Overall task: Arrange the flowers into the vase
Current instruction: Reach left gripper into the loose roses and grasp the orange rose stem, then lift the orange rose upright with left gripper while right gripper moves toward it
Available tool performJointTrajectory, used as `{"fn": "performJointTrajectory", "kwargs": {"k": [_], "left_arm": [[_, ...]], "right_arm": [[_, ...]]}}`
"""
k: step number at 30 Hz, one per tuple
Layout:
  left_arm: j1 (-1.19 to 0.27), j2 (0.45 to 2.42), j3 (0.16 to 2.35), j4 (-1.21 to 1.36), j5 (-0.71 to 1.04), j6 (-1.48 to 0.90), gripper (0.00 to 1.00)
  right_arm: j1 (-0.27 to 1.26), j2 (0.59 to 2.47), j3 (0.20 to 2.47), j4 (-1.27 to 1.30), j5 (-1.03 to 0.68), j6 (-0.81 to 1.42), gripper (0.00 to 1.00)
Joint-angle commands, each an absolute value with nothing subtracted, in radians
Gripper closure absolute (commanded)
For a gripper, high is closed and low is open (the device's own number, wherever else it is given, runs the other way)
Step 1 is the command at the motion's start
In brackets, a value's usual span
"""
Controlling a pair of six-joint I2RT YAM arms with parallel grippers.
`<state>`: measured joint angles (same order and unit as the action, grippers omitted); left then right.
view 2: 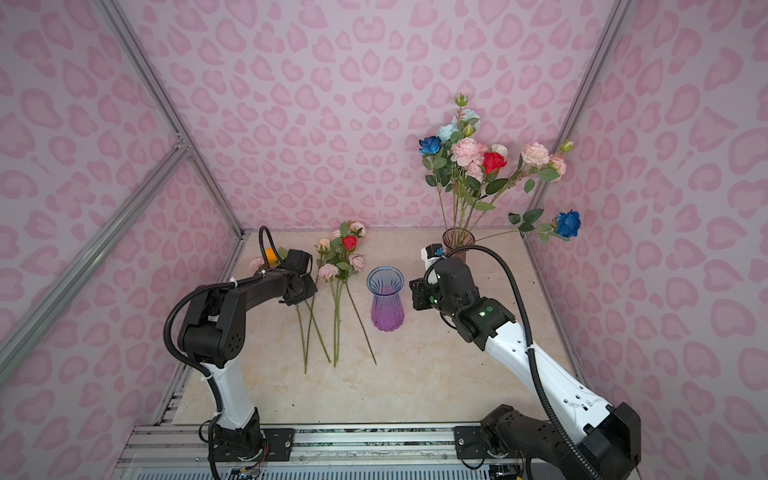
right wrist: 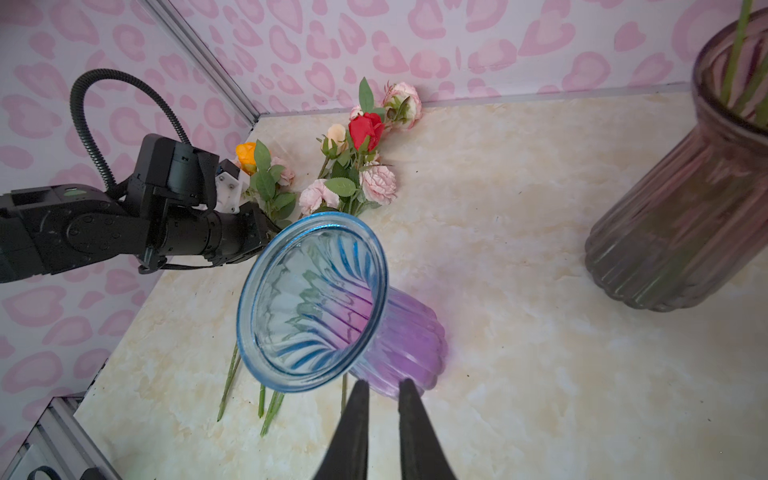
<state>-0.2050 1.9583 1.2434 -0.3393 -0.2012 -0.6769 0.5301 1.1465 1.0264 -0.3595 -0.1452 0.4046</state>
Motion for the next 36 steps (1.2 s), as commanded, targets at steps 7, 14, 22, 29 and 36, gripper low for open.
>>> {"fn": "performJointTrajectory", "kwargs": {"k": [7,14,22,29,36], "left_arm": [[-0.205,1.947,1.256,-0.402,-0.195,-0.641,0.95],[-0.236,1.697,1.204,-0.385,-0.260,-0.555,0.97],[-0.285,1.458,1.093,-0.274,-0.195,-0.460,0.97],[-0.375,1.170,0.985,-0.132,-0.127,-0.376,0.97],[-0.461,0.918,0.817,0.136,0.178,-0.384,0.97]], "right_arm": [[0.479,1.160,1.006,-0.295,-0.276,0.480,0.88],[0.480,1.109,0.976,-0.260,-0.295,0.501,0.88],[0.485,1.060,0.952,-0.238,-0.283,0.499,0.88],[0.530,1.043,0.971,-0.221,-0.263,0.461,0.85],[0.722,1.064,1.019,-0.168,-0.301,0.350,0.63]]}}
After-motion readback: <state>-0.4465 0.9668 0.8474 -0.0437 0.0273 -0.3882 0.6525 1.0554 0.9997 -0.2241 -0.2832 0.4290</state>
